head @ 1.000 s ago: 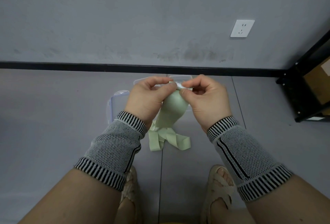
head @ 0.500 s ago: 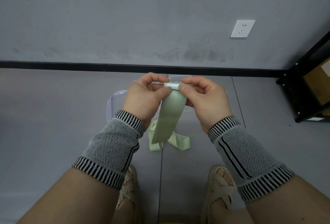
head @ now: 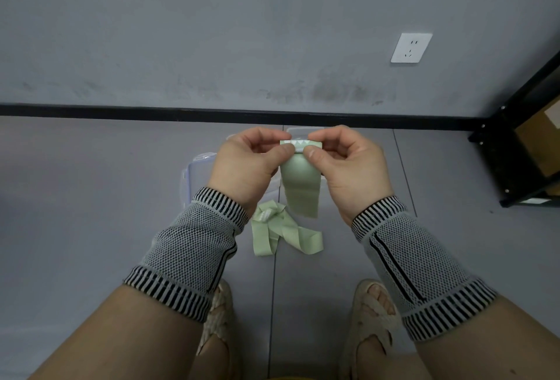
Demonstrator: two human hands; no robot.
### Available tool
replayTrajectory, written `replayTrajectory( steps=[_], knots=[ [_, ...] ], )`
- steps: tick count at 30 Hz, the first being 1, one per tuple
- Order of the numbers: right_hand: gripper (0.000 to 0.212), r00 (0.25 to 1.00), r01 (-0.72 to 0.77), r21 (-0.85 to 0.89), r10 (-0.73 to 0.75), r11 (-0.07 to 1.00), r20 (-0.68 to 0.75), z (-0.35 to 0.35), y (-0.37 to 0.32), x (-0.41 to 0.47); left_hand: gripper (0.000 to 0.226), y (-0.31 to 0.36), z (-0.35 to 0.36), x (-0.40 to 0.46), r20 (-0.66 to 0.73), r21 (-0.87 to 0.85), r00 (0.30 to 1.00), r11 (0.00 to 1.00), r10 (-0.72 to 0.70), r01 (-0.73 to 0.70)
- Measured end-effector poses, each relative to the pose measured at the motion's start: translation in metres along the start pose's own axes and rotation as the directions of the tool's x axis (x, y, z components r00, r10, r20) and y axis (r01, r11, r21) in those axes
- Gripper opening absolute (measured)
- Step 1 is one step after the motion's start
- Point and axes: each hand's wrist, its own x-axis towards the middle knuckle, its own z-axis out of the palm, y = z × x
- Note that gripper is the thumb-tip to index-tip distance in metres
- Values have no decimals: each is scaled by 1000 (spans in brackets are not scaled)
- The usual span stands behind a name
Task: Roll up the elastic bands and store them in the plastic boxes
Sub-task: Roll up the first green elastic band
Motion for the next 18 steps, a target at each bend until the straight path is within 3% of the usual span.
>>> replayTrajectory(
  steps=[7, 11, 15, 18],
  knots=[
    [14, 991, -135, 26, 134, 991, 26, -1, 1, 0, 20, -3, -1, 2, -23, 38, 999, 999, 36, -35],
    [7, 993, -114, 18, 114, 993, 13, -2, -2, -1, 24, -3, -1, 2, -21, 63, 998, 997, 52, -51],
    [11, 995, -98, 25, 98, 995, -7, -4, -2, -1, 22, -1, 0, 2, 37, -49, 999, 998, -30, 31],
    [16, 996, -87, 49, 88, 995, -15, -4, -2, 0, 13, -1, 1, 1, 53, -16, 996, 997, -78, 79]
  ],
)
